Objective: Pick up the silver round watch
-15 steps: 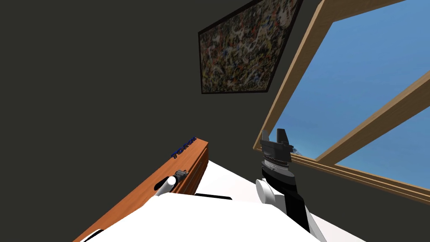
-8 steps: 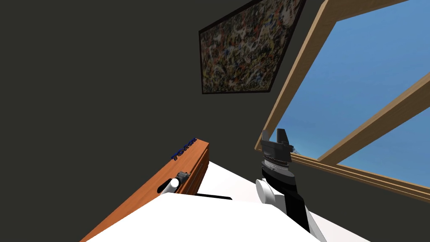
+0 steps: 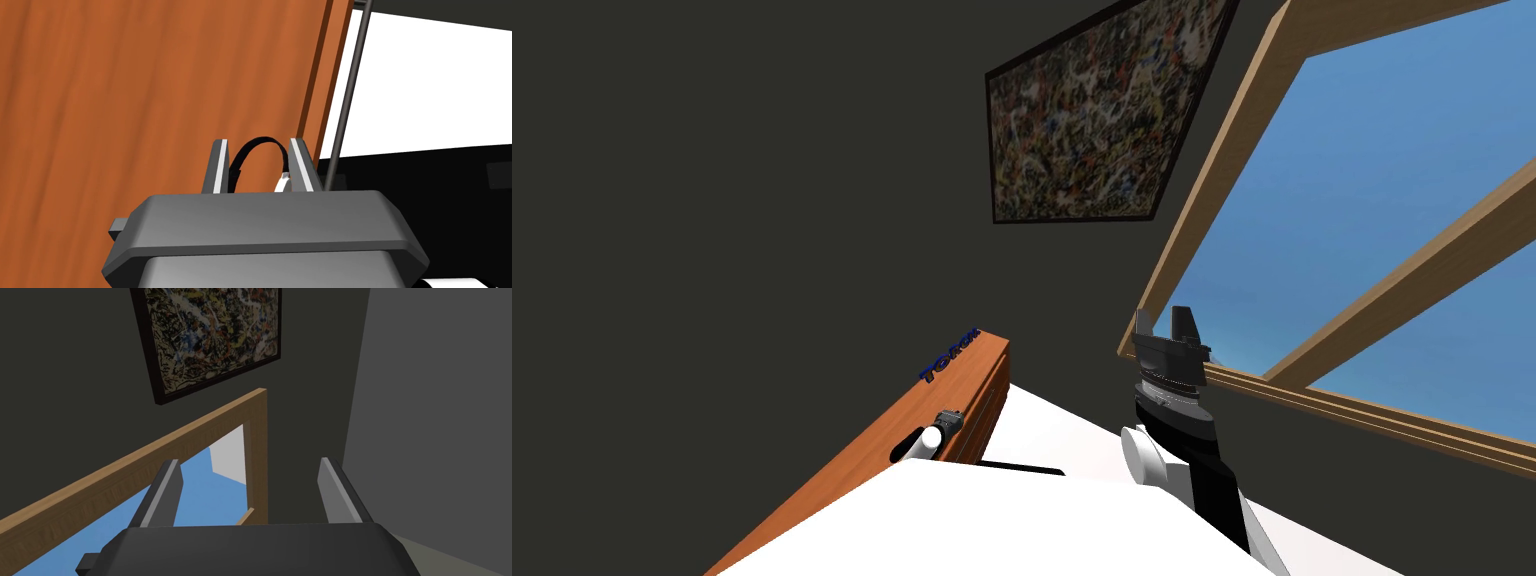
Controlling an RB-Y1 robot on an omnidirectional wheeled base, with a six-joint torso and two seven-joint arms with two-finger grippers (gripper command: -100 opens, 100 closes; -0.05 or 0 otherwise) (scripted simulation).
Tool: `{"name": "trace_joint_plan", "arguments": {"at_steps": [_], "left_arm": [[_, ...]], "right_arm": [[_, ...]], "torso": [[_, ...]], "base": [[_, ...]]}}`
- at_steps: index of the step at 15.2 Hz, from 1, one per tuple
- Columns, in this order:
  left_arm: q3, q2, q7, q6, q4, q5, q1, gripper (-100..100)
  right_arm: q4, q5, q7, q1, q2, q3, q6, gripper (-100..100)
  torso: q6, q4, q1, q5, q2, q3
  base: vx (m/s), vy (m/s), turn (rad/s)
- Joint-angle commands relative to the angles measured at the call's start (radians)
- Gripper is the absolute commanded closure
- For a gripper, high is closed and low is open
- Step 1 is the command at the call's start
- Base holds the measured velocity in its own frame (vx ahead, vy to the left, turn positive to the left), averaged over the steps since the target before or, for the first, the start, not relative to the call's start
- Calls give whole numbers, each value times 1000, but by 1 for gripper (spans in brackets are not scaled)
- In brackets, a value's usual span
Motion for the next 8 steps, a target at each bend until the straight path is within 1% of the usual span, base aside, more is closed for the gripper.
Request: {"name": "trace_joint_plan", "arguments": {"at_steps": [1,2,3,4,7,8], "left_arm": [[0,0,0,0,0,0,0,100],[0,0,0,0,0,0,0,100],[-13,32,0,22,-4,28,-3,100],[-14,42,2,31,-7,33,-4,100],[-14,42,2,31,-7,33,-4,100],[-16,72,6,58,-16,47,-7,100]], "right_arm": [[0,0,0,0,0,0,0,0],[0,0,0,0,0,0,0,0],[0,0,0,0,0,0,0,0],[0,0,0,0,0,0,0,0],[0,0,0,0,0,0,0,0],[0,0,0,0,0,0,0,0]], "torso": [[0,0,0,0,0,0],[0,0,1,0,-1,-1],[0,-1,1,0,-2,-1],[-1,-1,2,0,-2,-1],[0,-1,0,0,-2,-2],[0,-1,1,0,-3,-2]], "base": [[0,0,0],[0,0,0],[4,-12,67],[3,-35,92],[-2,-28,21],[-19,-50,16]]}}
